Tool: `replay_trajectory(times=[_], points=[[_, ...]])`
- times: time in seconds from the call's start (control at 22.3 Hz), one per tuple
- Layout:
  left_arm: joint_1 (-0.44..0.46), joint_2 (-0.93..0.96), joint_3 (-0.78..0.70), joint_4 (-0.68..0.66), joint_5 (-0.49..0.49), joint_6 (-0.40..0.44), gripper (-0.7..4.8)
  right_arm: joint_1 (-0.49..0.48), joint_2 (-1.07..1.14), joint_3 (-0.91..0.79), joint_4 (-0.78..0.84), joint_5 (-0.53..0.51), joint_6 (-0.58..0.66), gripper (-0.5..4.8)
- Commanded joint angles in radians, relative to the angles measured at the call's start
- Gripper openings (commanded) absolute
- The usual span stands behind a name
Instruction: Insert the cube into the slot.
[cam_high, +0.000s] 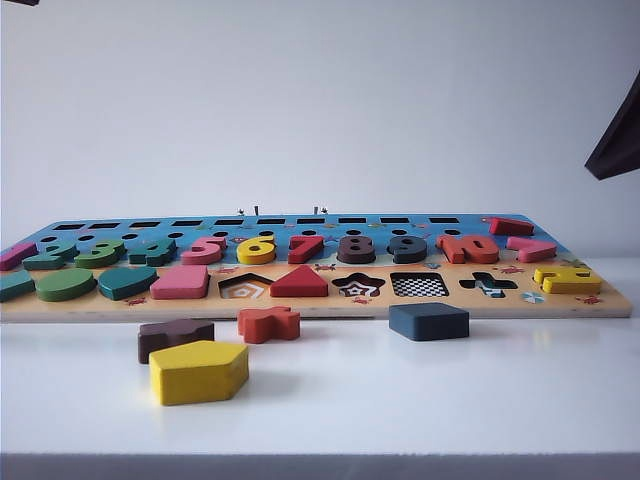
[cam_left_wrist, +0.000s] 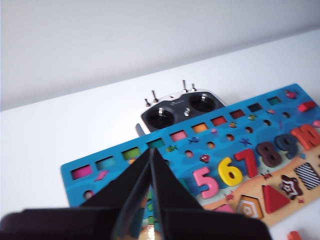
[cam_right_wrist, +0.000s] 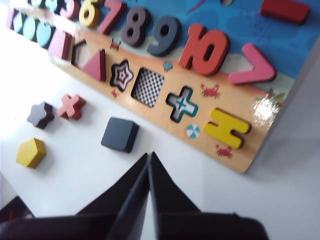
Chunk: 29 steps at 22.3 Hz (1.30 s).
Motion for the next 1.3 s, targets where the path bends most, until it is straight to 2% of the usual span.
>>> replay_trajectory(times=[0.04, 0.18, 0.31, 0.49, 0.85, 1.3], points=[[0.093, -0.015, 0.001, 0.019, -0.002, 0.008, 0.17, -0.064, -0.091, -0.057, 0.126, -0.065, 0.009, -0.04], [0.183, -0.032, 0.002, 0.030, -0.002, 0.016, 0.17, -0.119, -0.179, -0.117, 0.182, -0.093, 0.010, -0.05], [0.319, -0.063, 0.001, 0.079, -0.005, 0.034, 0.17, -0.193, -0.291, -0.196, 0.222, -0.093, 0.087, -0.03], [0.393, -0.090, 0.001, 0.095, -0.011, 0.034, 0.17, -0.246, -0.341, -0.245, 0.258, -0.087, 0.136, -0.03], [0.416, -0.159, -0.072, 0.101, -0.063, 0.055, 0.17, -0.312, -0.463, -0.351, 0.425, -0.083, 0.105, -0.08], [0.416, -0.343, -0.364, 0.156, -0.080, 0.061, 0.17, -0.385, -0.611, -0.431, 0.441, -0.083, 0.105, -0.08]])
